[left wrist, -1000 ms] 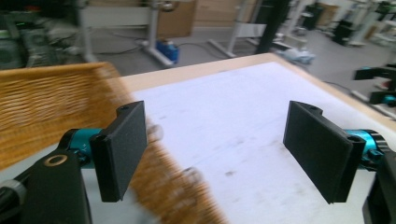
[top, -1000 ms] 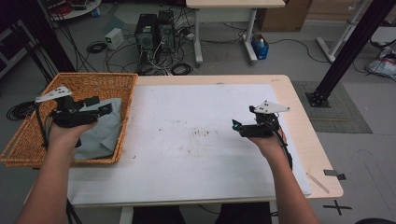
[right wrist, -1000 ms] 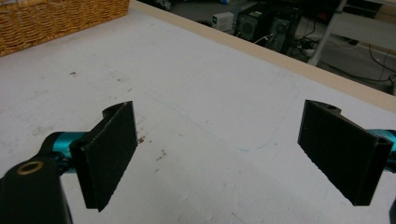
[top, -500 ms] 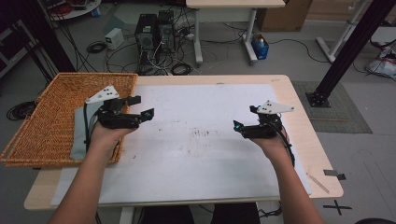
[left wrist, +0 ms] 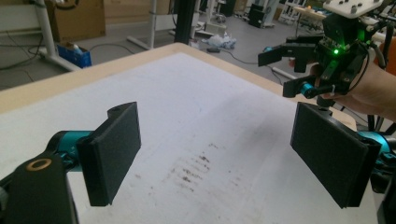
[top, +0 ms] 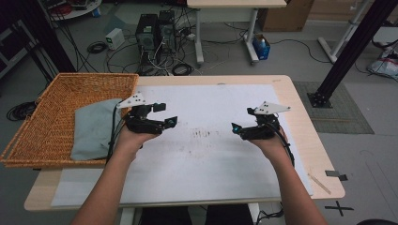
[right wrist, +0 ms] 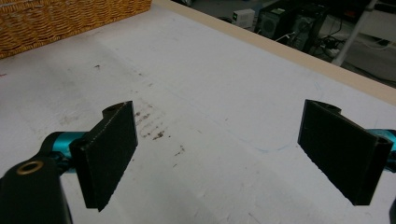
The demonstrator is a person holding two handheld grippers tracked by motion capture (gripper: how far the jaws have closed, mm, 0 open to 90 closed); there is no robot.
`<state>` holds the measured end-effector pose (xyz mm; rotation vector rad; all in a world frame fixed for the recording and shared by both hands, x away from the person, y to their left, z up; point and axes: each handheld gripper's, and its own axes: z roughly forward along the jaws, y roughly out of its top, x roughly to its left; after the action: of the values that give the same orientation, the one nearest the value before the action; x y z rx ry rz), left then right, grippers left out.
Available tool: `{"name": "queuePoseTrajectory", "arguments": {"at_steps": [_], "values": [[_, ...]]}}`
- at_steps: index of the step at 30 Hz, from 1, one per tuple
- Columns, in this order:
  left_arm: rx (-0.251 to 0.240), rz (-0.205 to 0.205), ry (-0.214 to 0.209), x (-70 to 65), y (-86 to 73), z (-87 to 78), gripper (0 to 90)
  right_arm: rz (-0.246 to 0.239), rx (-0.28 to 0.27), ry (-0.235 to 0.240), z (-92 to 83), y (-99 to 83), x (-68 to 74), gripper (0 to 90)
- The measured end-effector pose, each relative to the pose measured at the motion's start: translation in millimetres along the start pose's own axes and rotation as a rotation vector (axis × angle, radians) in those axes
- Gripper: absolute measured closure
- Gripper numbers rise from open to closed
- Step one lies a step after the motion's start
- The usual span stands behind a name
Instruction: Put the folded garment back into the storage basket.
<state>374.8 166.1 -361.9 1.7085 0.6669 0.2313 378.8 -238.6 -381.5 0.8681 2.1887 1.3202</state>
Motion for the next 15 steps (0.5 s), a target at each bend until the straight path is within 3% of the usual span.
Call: {"name": "queuePoseTrajectory", "arguments": {"at_steps": [15], "values": [[0.02, -0.024, -0.02, 0.4, -18.5, 15.9, 16.2, -0.002, 0.032, 0.017, 9.7, -9.5, 4.4, 11.9]]}}
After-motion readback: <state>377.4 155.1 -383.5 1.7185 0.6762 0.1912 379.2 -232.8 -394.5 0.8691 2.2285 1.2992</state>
